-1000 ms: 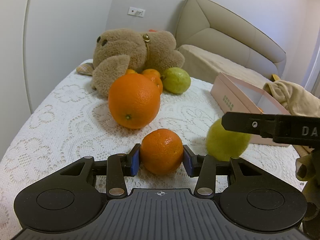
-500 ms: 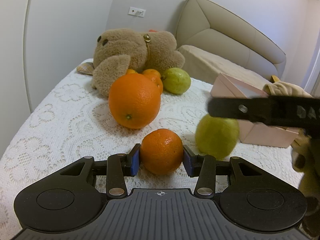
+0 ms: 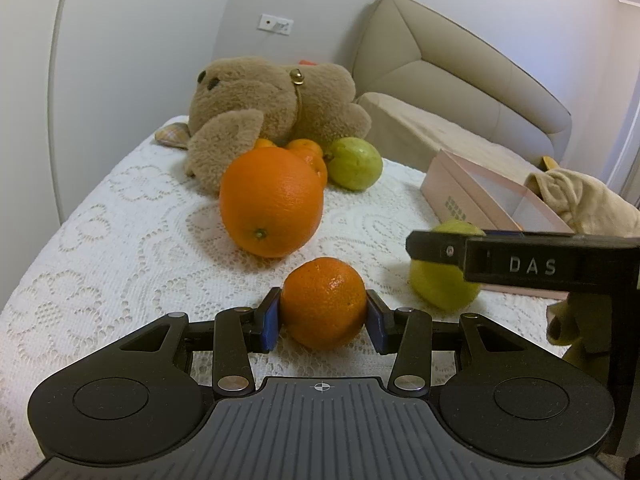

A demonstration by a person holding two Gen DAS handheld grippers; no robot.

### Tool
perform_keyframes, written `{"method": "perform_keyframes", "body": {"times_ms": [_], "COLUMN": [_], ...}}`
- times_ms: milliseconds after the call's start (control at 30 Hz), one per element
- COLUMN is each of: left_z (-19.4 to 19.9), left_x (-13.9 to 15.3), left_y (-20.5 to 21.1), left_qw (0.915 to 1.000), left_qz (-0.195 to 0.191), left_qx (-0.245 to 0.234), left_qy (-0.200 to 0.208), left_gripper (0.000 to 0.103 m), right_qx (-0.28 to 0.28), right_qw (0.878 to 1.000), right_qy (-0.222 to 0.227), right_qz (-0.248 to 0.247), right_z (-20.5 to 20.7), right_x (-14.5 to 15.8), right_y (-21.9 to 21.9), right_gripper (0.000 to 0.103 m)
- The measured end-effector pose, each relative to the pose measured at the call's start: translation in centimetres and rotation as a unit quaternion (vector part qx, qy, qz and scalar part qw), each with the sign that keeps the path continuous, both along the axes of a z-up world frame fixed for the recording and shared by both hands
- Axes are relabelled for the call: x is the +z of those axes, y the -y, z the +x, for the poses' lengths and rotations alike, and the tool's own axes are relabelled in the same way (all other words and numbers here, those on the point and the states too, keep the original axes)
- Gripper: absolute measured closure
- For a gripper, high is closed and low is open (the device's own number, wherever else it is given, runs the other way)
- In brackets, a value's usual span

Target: Organize fruits

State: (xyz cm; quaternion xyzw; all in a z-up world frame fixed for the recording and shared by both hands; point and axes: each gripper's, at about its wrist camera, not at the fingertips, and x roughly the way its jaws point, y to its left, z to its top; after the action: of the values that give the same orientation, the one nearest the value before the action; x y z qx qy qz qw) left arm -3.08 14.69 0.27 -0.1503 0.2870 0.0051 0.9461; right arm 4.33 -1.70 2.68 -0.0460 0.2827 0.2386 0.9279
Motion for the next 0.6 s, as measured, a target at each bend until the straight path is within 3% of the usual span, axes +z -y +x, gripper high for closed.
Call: {"method": "perform_keyframes", "body": {"times_ms": [233,367,600], "left_z": [0.0,0.0,0.0], "left_x": [0.0,0.0,0.0], "left_y": [0.0,0.0,0.1], "left_qw": [1.0000,1.0000,1.0000], "left_qz": [0.000,0.000,0.003], "left_qx": [0.000,0.000,0.000], "left_qy": [0.000,0.000,-0.001], "left_gripper": [0.055,0.055,0.055], "right_qx": [0.002,-0.001,0.002], "right_qw": [1.000,0.999,0.999], "right_qy": [-0.009,-0.034,-0.035], "right_qz": [-0.027,-0.037,-0.025], "right_z": [0.0,0.4,0.2], "right_x": [-1.1,-2.5,-2.4], "right_y": [-0.1,-0.2,0.0], "right_gripper": [0.026,0.042,0.042]}}
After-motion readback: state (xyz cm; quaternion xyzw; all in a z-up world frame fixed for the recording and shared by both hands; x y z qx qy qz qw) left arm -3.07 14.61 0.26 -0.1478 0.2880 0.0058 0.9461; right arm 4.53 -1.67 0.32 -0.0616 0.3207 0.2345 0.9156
